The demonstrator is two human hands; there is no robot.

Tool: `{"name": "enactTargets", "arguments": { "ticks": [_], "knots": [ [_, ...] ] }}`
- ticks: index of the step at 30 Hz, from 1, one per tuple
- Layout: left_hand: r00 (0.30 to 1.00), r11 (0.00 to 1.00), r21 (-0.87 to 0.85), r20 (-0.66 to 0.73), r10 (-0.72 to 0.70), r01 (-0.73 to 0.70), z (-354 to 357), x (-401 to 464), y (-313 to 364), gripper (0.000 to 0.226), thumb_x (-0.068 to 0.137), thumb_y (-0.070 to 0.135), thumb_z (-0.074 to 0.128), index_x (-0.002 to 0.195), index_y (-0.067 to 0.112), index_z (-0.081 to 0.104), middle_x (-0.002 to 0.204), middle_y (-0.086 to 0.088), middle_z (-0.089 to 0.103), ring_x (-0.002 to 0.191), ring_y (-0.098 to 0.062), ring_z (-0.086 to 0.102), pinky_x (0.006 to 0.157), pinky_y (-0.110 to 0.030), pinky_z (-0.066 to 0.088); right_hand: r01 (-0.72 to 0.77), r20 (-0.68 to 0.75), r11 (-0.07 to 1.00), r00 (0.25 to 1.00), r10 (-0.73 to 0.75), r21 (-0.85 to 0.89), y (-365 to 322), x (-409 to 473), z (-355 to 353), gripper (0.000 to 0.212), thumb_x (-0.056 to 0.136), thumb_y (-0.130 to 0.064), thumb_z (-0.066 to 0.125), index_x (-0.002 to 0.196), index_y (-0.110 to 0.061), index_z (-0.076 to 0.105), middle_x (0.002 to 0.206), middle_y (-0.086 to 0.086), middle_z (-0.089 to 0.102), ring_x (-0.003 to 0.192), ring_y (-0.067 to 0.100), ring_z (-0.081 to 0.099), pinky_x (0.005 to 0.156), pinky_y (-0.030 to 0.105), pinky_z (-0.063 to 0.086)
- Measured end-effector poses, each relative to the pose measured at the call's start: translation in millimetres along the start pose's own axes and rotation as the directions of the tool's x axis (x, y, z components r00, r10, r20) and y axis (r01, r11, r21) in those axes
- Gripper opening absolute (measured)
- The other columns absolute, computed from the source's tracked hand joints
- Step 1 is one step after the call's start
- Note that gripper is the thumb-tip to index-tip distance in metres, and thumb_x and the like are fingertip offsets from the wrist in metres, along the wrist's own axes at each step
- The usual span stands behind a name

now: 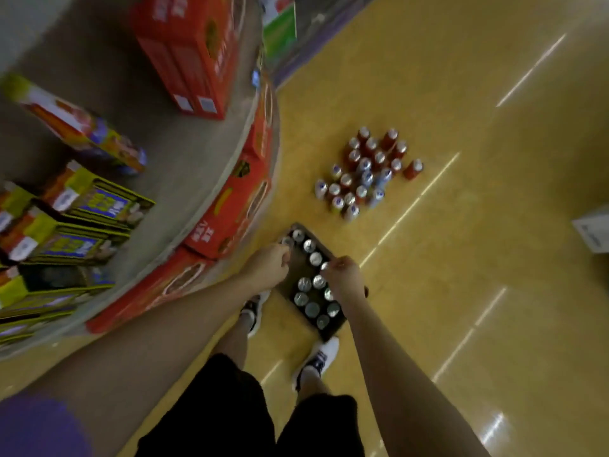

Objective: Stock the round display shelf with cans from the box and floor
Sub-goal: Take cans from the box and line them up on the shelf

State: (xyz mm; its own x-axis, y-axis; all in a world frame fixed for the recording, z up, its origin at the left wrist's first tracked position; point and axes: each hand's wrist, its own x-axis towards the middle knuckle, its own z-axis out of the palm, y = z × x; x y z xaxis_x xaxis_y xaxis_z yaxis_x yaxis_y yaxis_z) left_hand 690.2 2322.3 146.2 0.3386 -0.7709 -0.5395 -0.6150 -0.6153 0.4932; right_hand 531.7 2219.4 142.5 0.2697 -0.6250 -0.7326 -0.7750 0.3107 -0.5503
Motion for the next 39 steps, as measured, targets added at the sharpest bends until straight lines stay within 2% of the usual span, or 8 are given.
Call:
{"name": "enactTargets", "arguments": {
  "ticks": [5,8,11,20,25,29,32,39],
  "knots": [
    [0.992,0.997,0.075,0.121,-0.037,0.028,59.7,57.6,-67.0,0.023,0.089,0.005,0.050,0.072,0.016,0.038,0.077,-0.004,0.039,0.073,-0.027,0.043,0.060,-0.036,0.031,-0.108,-0.026,0.992,0.994,0.110,0.072,36.8,61.8,85.4,0.016,0.084,-0.021,0.067,0.099,-0.016,0.061,0.098,0.003,0.065,0.090,0.024,0.060,0.073,0.030,0.043],
    [0.982,0.988,0.148,0.190,0.007,-0.036,86.0,98.9,-108.6,0.008,0.092,0.003,0.048,0.092,0.005,0.055,0.098,-0.008,0.051,0.085,-0.027,0.051,0.073,-0.041,0.047,-0.154,-0.030,0.987,0.987,0.156,0.050,62.9,105.5,135.1,0.015,0.078,-0.016,0.065,0.091,-0.016,0.058,0.094,0.005,0.067,0.092,0.028,0.061,0.076,0.036,0.048],
    [0.961,0.966,0.223,0.271,0.063,-0.127,112.4,141.1,-145.8,0.007,0.090,-0.001,0.050,0.091,0.004,0.055,0.104,-0.010,0.050,0.094,-0.027,0.051,0.079,-0.041,0.047,-0.195,-0.032,0.981,0.980,0.195,0.018,89.3,154.3,171.7,0.019,0.078,-0.013,0.064,0.097,-0.011,0.060,0.093,0.006,0.065,0.093,0.028,0.059,0.072,0.029,0.039],
    [0.904,0.927,0.321,0.424,0.042,-0.194,214.3,246.0,-226.5,0.031,0.091,0.011,0.057,0.121,0.010,0.049,0.130,-0.007,0.039,0.098,-0.029,0.056,0.083,-0.048,0.050,-0.207,-0.154,0.963,0.960,0.234,0.173,156.0,292.9,248.0,0.032,0.084,-0.015,0.063,0.115,-0.010,0.058,0.108,0.004,0.064,0.098,0.021,0.059,0.076,0.026,0.039],
    [0.956,0.918,0.390,0.289,-0.053,-0.067,260.5,297.9,-242.2,0.052,0.089,0.014,0.061,0.136,0.015,0.040,0.146,-0.008,0.032,0.113,-0.032,0.056,0.090,-0.047,0.051,-0.089,-0.144,0.992,0.984,0.102,0.095,185.4,345.9,274.8,0.037,0.083,-0.012,0.061,0.119,-0.008,0.055,0.114,0.011,0.061,0.103,0.027,0.058,0.085,0.036,0.048],
    [0.976,0.895,0.444,0.212,-0.058,-0.043,282.6,328.2,-247.9,0.072,0.089,0.003,0.057,0.150,0.019,0.023,0.160,-0.012,0.009,0.121,-0.037,0.053,0.089,-0.044,0.049,-0.119,-0.140,0.983,0.980,0.139,0.143,200.9,380.1,284.1,0.041,0.082,-0.010,0.062,0.123,-0.007,0.055,0.117,0.012,0.062,0.105,0.027,0.058,0.079,0.024,0.038],
    [0.987,0.878,0.476,0.106,-0.120,0.056,293.3,343.5,-252.9,0.073,0.093,0.000,0.049,0.154,0.017,0.014,0.159,-0.018,0.011,0.129,-0.040,0.046,0.095,-0.044,0.047,-0.181,-0.136,0.964,0.968,0.209,0.197,211.2,388.4,293.2,0.046,0.084,-0.013,0.064,0.128,-0.006,0.052,0.122,0.012,0.061,0.109,0.027,0.058,0.076,0.020,0.035],
    [0.998,0.841,0.540,0.013,-0.056,0.040,299.0,337.8,-257.4,0.065,0.093,0.003,0.051,0.149,0.022,0.023,0.144,-0.021,0.032,0.092,-0.040,0.063,0.066,-0.040,0.040,-0.123,-0.140,0.979,0.979,0.146,0.160,228.4,363.1,308.3,0.037,0.085,-0.010,0.059,0.121,-0.004,0.052,0.122,0.015,0.055,0.107,0.029,0.055,0.077,0.024,0.036]
  ]
}}
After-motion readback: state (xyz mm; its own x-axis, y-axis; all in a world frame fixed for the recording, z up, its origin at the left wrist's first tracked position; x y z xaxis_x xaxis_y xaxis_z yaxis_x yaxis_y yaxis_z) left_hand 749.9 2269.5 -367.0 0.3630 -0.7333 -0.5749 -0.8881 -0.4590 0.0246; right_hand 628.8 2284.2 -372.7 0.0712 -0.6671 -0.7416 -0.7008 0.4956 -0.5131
